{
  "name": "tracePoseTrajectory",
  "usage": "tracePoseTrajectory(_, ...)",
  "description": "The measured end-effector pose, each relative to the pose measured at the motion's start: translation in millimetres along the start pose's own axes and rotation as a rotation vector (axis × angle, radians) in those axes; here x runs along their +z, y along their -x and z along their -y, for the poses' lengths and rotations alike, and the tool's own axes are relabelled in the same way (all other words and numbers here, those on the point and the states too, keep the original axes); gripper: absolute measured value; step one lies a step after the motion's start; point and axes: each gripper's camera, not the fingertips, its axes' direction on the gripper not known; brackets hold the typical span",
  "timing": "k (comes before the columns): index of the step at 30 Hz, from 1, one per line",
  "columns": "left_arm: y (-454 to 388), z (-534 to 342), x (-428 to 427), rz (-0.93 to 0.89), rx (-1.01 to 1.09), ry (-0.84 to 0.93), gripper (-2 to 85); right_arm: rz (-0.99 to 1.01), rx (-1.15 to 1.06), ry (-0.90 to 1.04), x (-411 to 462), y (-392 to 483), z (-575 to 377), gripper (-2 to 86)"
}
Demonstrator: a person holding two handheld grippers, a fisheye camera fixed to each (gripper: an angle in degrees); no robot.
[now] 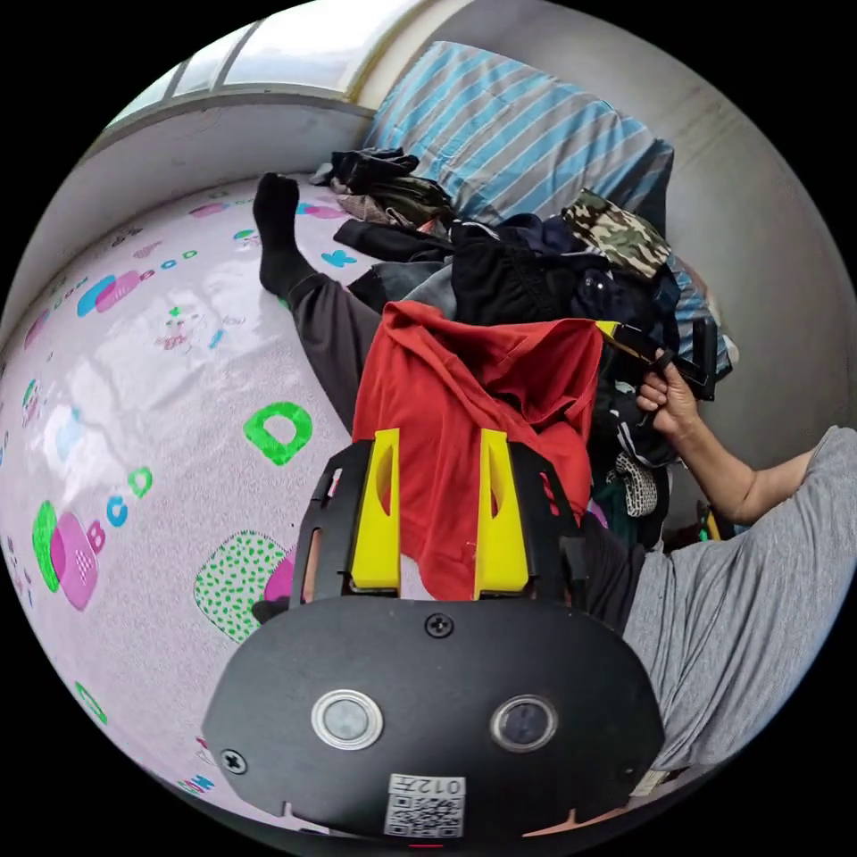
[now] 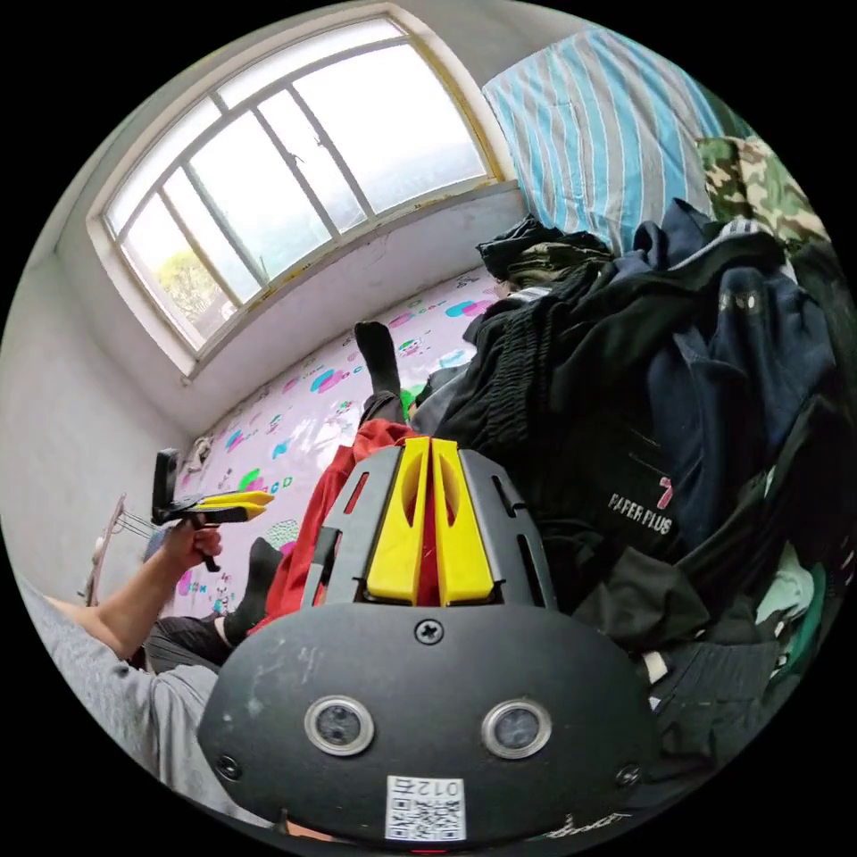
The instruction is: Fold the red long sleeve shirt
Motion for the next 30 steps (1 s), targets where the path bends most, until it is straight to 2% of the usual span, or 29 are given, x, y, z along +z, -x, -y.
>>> tracePoseTrajectory(3,10.6,-56.2,14.6,-0.051,-0.105,0.007,13.6,-0.038,-0.234,-0.001,25.8,51.8,17.1,0.4)
tracePoseTrajectory(5,11.9,-78.5,37.4,-0.082,-0.127,0.028,14.1,-0.058,-0.332,0.09,68.7,78.5,26.9,4.8)
tracePoseTrajectory(8,17.2,-88.7,72.1,-0.068,-0.132,0.022,14.5,0.01,-0.242,0.213,110.8,68.7,28.1,9.8)
tracePoseTrajectory(11,21.2,-71.6,94.9,-0.059,-0.087,-0.035,14.7,-0.028,-0.157,0.283,130.4,42.4,13.5,12.0)
tracePoseTrajectory(16,3.2,-11.1,126.5,0.124,0.175,-0.043,14.3,-0.059,-0.124,0.317,111.3,21.6,-25.8,13.6)
tracePoseTrajectory(21,-25.9,42.3,196.2,0.335,0.604,0.09,13.2,-0.03,-0.127,0.364,97.7,21.9,-55.7,12.9)
tracePoseTrajectory(24,-32.7,53.2,248.7,0.384,0.798,0.189,12.8,-0.026,-0.059,0.411,108.3,-0.9,-67.2,12.5)
tracePoseTrajectory(30,-26.1,56.1,341.0,0.454,1.022,0.332,12.0,0.058,0.078,0.425,105.9,-55.0,-80.2,12.3)
